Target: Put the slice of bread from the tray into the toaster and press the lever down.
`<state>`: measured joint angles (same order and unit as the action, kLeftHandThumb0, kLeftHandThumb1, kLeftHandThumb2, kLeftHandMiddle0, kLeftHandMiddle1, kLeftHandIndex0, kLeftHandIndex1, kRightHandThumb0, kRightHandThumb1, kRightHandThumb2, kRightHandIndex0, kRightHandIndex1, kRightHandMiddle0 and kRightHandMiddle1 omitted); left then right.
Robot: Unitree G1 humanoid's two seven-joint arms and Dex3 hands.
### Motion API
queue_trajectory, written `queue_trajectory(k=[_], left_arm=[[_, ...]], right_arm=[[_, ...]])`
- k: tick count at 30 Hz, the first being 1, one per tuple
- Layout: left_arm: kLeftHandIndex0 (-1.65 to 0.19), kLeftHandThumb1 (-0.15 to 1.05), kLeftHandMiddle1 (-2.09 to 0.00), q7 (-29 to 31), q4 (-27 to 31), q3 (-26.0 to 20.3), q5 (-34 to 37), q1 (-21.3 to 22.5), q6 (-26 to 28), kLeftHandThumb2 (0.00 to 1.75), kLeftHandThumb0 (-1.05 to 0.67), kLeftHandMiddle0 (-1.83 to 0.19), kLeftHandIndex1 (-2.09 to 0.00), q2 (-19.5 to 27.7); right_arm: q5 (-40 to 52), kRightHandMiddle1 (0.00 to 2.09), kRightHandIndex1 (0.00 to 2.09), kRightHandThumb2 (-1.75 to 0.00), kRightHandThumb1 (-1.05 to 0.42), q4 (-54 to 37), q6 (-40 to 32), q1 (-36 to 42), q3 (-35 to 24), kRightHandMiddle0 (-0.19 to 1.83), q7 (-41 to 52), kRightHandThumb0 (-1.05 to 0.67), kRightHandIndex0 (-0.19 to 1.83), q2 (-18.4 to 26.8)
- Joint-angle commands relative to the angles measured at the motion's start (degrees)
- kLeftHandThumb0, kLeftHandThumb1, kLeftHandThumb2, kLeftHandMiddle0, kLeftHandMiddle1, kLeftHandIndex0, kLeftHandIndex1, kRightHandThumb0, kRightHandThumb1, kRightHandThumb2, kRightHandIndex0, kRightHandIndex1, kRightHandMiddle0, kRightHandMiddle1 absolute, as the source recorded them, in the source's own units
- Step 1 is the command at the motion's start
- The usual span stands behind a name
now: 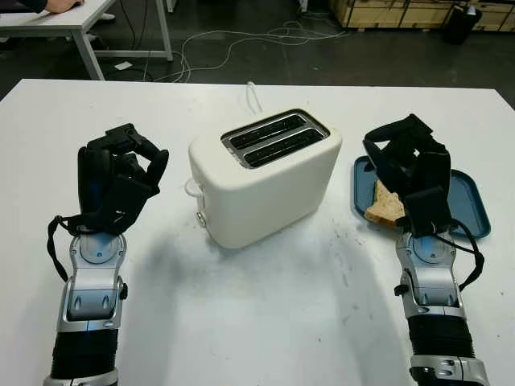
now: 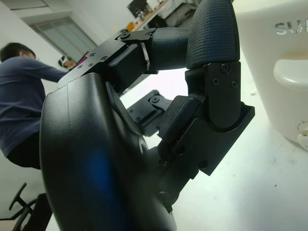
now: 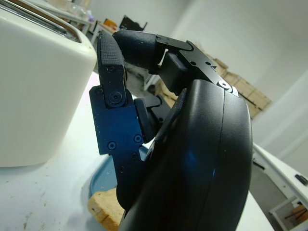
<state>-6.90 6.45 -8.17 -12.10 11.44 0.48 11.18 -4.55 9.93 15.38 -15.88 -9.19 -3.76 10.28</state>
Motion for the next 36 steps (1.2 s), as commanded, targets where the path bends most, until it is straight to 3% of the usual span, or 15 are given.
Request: queue_trajectory(k=[1, 12, 14, 19, 20, 22, 27, 31, 34, 36], left_arm=[[-1.09, 0.55, -1.42, -0.11, 0.08, 0.03, 0.49, -0.49, -0.9, 0.84, -0.85, -1.3, -1.42, -0.16], [-1.09, 0.55, -1.44, 0.38, 0.37, 0.1, 0.23, -0.26, -0.4, 0.85, -0.86, -1.29, -1.43, 0.36], [-1.09, 0.55, -1.44, 0.27, 0.59, 0.06, 0.1, -0.34, -0.12, 0.85, -0.85, -1.29, -1.43, 0.32], [-1.1, 0.55, -1.44, 0.04, -0.06, 0.1, 0.11, -0.09, -0.8, 0.85, -0.86, -1.3, -1.42, 0.24], [-1.1, 0.55, -1.44, 0.02, -0.08, 0.09, 0.11, -0.02, -0.76, 0.85, -0.86, -1.3, -1.42, 0.23], [-1.1, 0.55, -1.44, 0.06, -0.11, 0.01, 0.25, 0.04, -0.79, 0.86, -0.86, -1.3, -1.42, 0.23], [-1.09, 0.54, -1.43, 0.0, -0.23, -0.18, 0.23, 0.05, -1.12, 0.86, -0.85, -1.3, -1.42, 0.46], [-1.09, 0.54, -1.43, 0.03, 0.29, -0.24, 0.35, 0.0, -0.39, 0.86, -0.85, -1.3, -1.43, 0.25], [-1.08, 0.54, -1.44, 0.02, 0.0, -0.2, 0.12, 0.03, -0.89, 0.87, -0.85, -1.29, -1.44, 0.47], [-1.08, 0.54, -1.43, -0.06, -0.26, -0.24, 0.15, 0.13, -1.2, 0.87, -0.85, -1.29, -1.43, 0.49]], right_arm=[[0.68, 1.36, 1.7, -0.17, -0.92, -0.56, -0.12, 0.12, -0.12, 0.67, 0.28, -0.45, 0.75, 0.38], [-1.02, 1.42, 1.73, -0.18, -0.92, 0.02, 0.87, 0.48, 0.4, 0.62, 0.1, -0.44, 0.72, 0.84], [-1.89, 1.25, 1.65, -0.17, -0.92, -0.82, 1.06, 1.28, 0.43, 0.67, -0.05, -0.46, 0.72, 1.33], [-11.2, 0.52, 1.08, -0.03, -0.91, -2.64, 6.81, 6.26, -0.58, 0.85, -4.71, -0.51, 0.74, 6.45], [-13.5, 0.35, 1.01, -0.01, -0.89, -3.79, 6.91, 7.67, -0.99, 0.87, -5.8, -0.53, 0.71, 7.64], [-18.15, 0.2, 0.95, 0.0, -0.87, -5.8, 6.54, 9.89, -1.37, 0.86, -7.93, -0.54, 0.62, 9.83], [-32.49, 0.03, 0.75, -0.01, -0.89, -10.97, 1.52, 15.26, -1.58, 0.73, -10.91, -0.63, 0.43, 16.29], [-40.36, 0.0, 0.55, 0.0, -0.88, -13.2, -5.6, 17.84, -0.51, 0.49, -7.85, -0.69, 0.26, 19.8], [-43.65, 0.0, 0.54, 0.0, -0.85, -13.21, -9.65, 18.16, 1.19, 0.35, -5.05, -0.72, 0.17, 21.48], [-44.19, 0.0, 0.64, 0.0, -0.84, -13.03, -12.11, 17.92, 2.48, 0.27, -2.22, -0.73, 0.05, 22.26]])
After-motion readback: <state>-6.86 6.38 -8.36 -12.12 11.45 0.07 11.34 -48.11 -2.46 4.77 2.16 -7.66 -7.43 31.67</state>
